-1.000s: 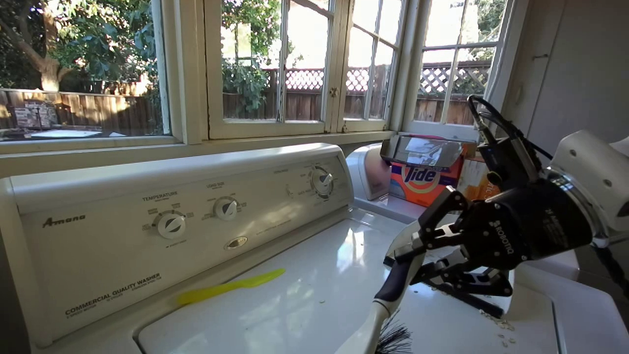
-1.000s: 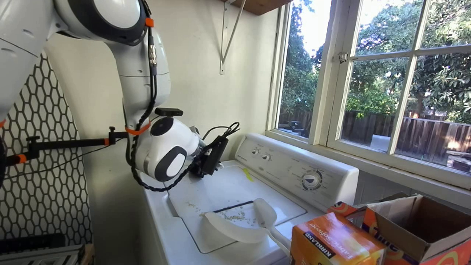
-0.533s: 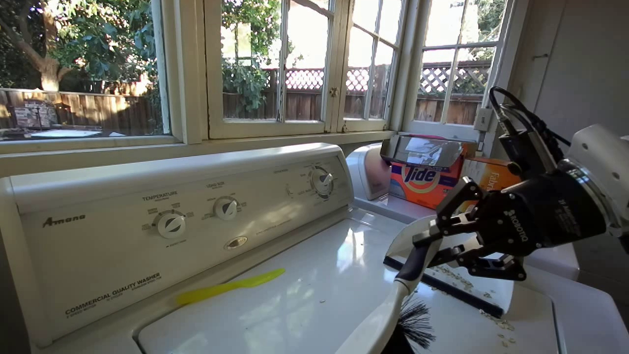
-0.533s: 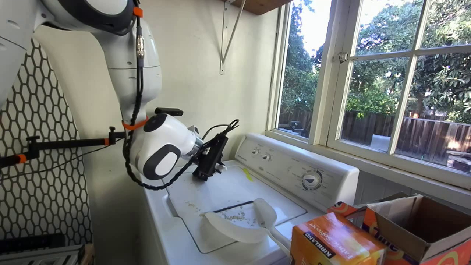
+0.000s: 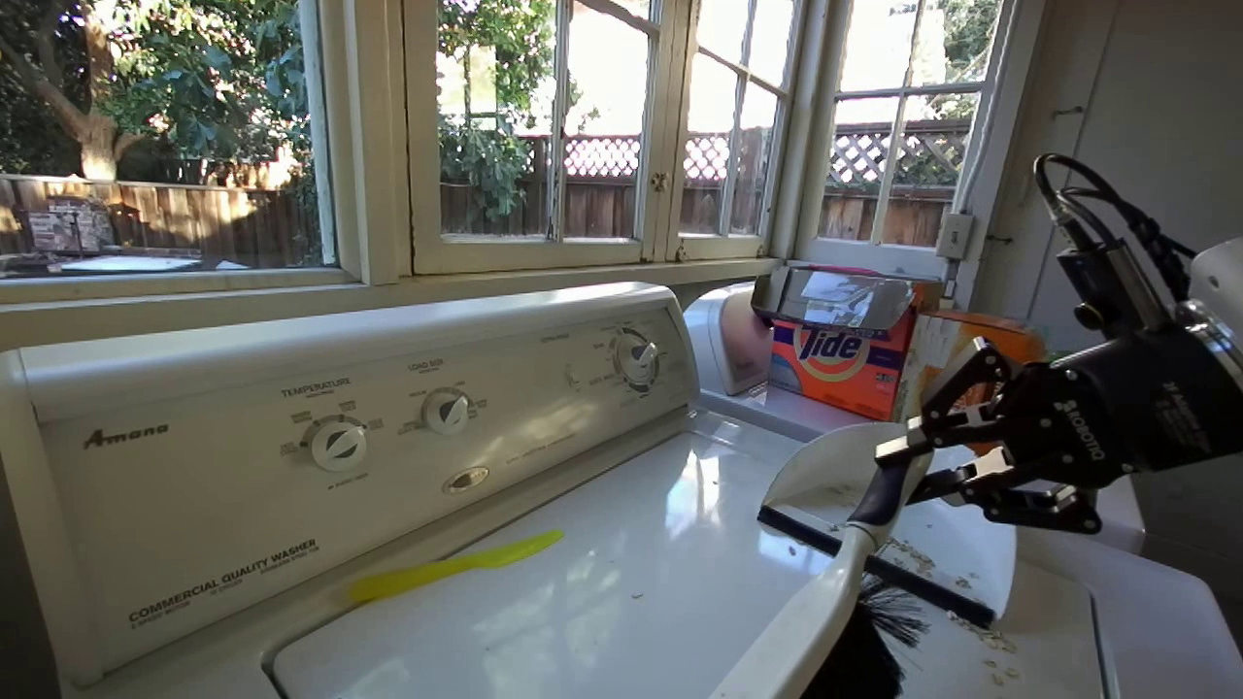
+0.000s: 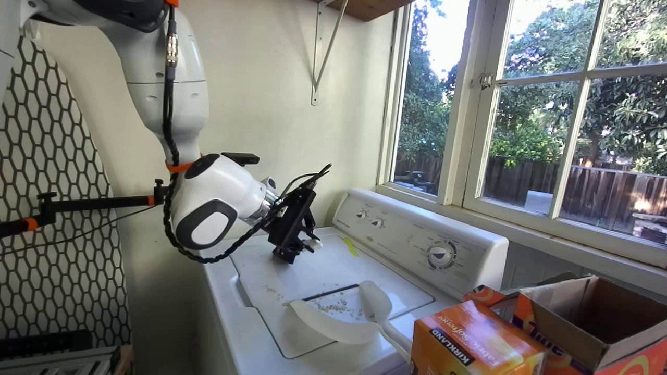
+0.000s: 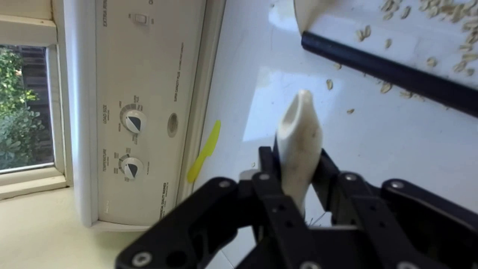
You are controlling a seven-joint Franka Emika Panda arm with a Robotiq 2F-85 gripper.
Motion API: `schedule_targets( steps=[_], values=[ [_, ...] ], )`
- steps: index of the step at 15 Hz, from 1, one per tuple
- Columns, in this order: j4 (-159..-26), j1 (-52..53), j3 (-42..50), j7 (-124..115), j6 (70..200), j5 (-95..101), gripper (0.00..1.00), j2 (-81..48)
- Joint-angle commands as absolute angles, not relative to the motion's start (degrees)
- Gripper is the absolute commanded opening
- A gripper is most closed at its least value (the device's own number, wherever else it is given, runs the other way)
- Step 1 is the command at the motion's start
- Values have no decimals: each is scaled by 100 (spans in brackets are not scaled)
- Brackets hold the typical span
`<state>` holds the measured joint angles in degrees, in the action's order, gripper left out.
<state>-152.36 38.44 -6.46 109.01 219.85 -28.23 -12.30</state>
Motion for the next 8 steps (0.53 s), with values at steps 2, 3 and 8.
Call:
schedule_targets(
  steps=[2,3,8],
  values=[
    [-15519,4243,-562,11835,21973,-4330,7,-839],
    [-15501,4296,-568,11997,22034,-4668,7,-836],
    [-15428,4378,-719,11834,22362,-4954,7,-703]
  ],
)
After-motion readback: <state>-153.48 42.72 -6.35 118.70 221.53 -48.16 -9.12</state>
